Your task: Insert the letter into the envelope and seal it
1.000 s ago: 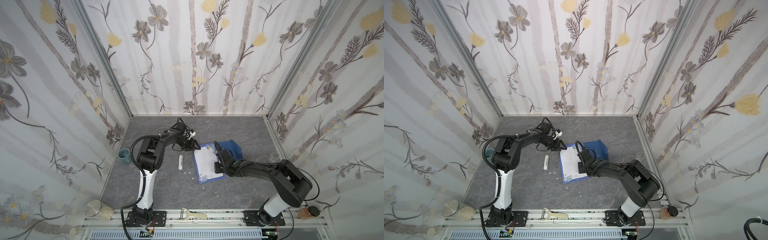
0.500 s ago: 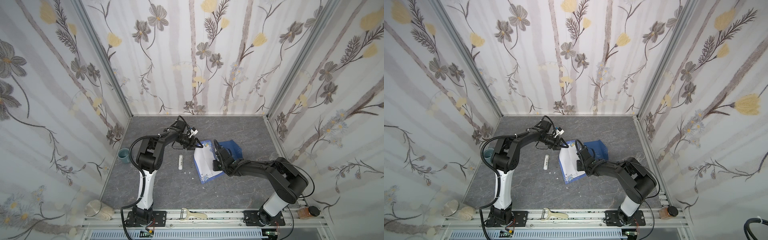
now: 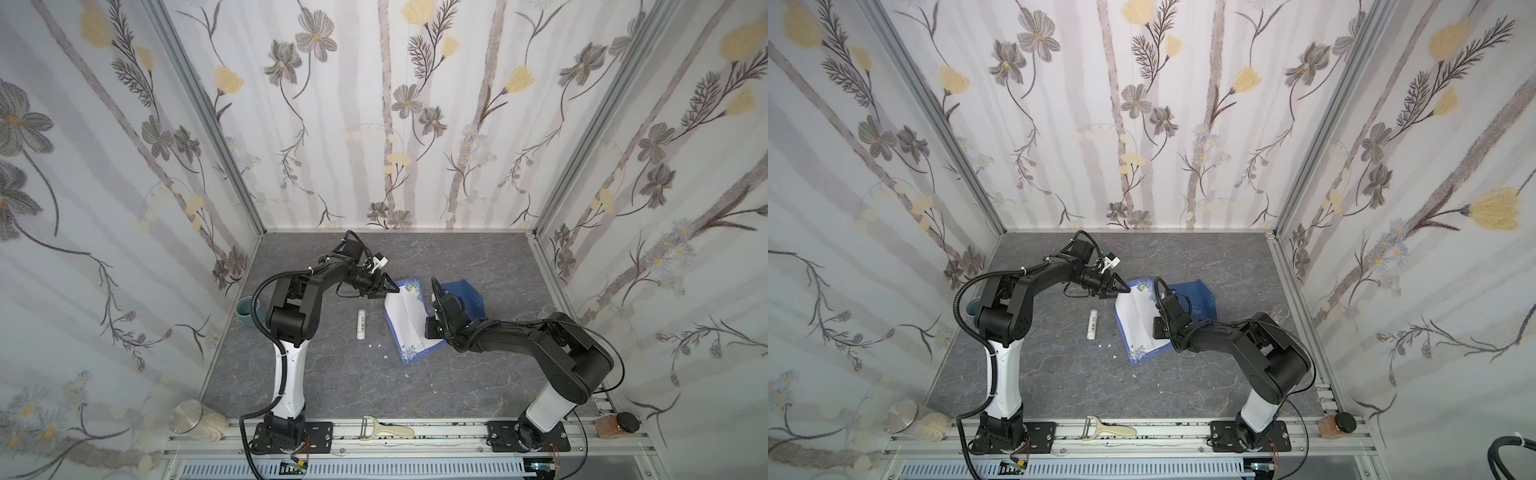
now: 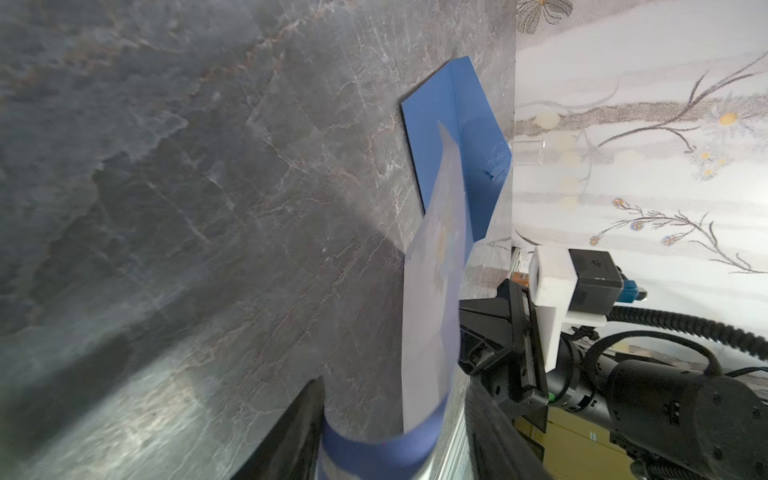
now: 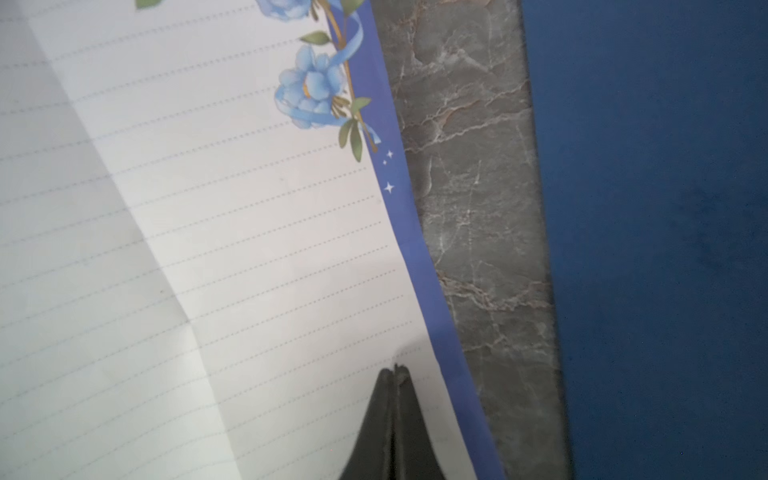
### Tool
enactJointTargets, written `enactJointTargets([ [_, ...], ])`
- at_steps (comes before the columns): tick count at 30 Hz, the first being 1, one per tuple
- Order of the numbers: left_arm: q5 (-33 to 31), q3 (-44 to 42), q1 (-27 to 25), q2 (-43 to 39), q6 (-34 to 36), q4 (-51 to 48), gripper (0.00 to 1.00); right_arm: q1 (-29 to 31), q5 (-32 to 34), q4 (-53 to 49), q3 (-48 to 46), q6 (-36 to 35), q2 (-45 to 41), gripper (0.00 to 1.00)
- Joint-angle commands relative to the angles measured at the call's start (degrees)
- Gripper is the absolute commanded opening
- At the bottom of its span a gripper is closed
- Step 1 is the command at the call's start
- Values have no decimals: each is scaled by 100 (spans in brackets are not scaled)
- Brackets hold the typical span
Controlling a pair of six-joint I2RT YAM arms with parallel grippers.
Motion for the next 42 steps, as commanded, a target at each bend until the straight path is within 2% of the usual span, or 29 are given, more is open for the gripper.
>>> enactJointTargets([
  [1,247,24,16,-57,62,-31,55,-4,-150,-1000,-50,69,161,0],
  [10,390,169,-37,-21,-17,-30,50,-7,-153,-983,-24,92,212,0],
  [13,9,145,-179,-76,-27,-31,45,-5,-159,-999,11,102,248,0],
  [17,-476,103,-263,-149,-91,-32,34,-3,-161,-1014,31,104,257,0],
  [29,-1460,12,-361,-619,-92,-43,7,-2,-120,-1036,108,136,292,0],
  [35,-2080,-33,-578,-783,16,-91,0,-4,-40,-1084,161,151,310,0],
  [42,-2790,-48,-754,-950,106,-182,0,-4,50,-1143,363,194,328,0],
])
